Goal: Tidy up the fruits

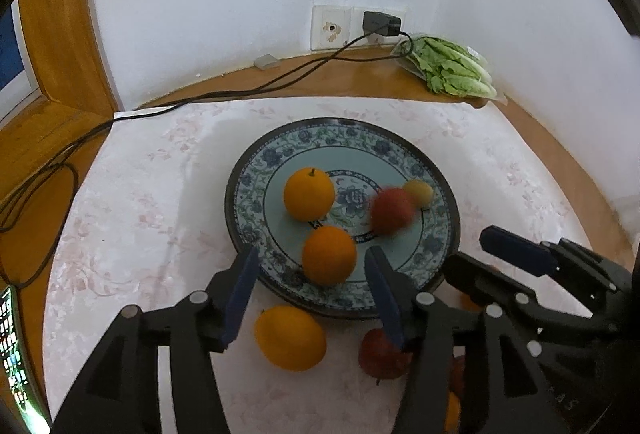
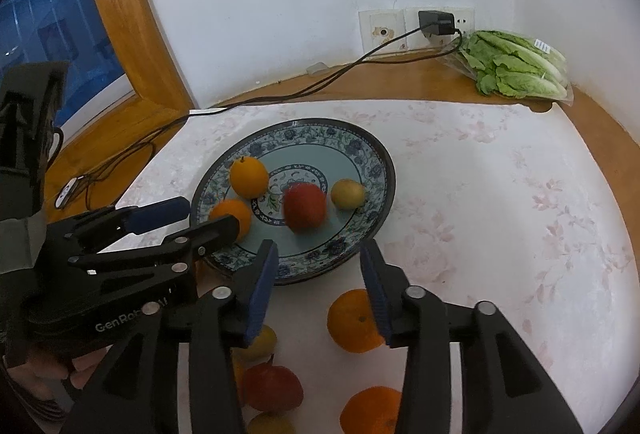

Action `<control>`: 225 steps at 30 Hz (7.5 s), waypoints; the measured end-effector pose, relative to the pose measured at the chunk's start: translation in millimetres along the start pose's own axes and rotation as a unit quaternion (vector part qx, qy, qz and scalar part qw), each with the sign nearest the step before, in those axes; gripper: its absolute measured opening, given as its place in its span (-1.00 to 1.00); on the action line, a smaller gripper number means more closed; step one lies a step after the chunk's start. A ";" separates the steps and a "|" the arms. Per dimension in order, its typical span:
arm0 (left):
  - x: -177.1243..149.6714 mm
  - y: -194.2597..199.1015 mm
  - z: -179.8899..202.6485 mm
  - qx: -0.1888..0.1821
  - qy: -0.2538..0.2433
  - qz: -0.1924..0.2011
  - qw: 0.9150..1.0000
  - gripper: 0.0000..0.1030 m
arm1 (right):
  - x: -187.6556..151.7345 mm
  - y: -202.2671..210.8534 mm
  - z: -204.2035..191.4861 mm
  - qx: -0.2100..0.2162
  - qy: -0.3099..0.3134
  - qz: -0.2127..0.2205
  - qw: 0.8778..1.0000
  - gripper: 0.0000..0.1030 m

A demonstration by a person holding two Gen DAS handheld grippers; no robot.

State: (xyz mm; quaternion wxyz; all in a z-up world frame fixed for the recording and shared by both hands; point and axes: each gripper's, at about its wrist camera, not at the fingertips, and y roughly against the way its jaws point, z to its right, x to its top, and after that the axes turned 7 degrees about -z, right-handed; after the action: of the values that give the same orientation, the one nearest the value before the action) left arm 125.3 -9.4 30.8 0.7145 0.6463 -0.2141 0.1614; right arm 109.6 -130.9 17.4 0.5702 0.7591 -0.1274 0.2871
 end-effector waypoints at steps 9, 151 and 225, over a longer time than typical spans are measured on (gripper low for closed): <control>-7.9 15.6 -1.1 0.005 0.005 0.002 1.000 0.22 | -6.1 16.8 -3.6 0.001 0.000 0.009 1.000 -0.11; -68.7 46.2 21.5 -0.060 0.000 -0.033 0.998 -0.30 | -75.3 51.6 27.1 0.010 -0.034 -0.007 0.999 -0.32; -29.2 29.7 -15.0 -0.027 0.036 -0.008 0.999 0.17 | -27.4 30.4 26.2 0.014 -0.032 0.002 0.999 -0.10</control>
State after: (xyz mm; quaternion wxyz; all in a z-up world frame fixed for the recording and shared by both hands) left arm 86.7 10.1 40.1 0.7403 0.6221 -0.1870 0.1732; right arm 79.4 -168.8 20.8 0.5545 0.7756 -0.1430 0.2656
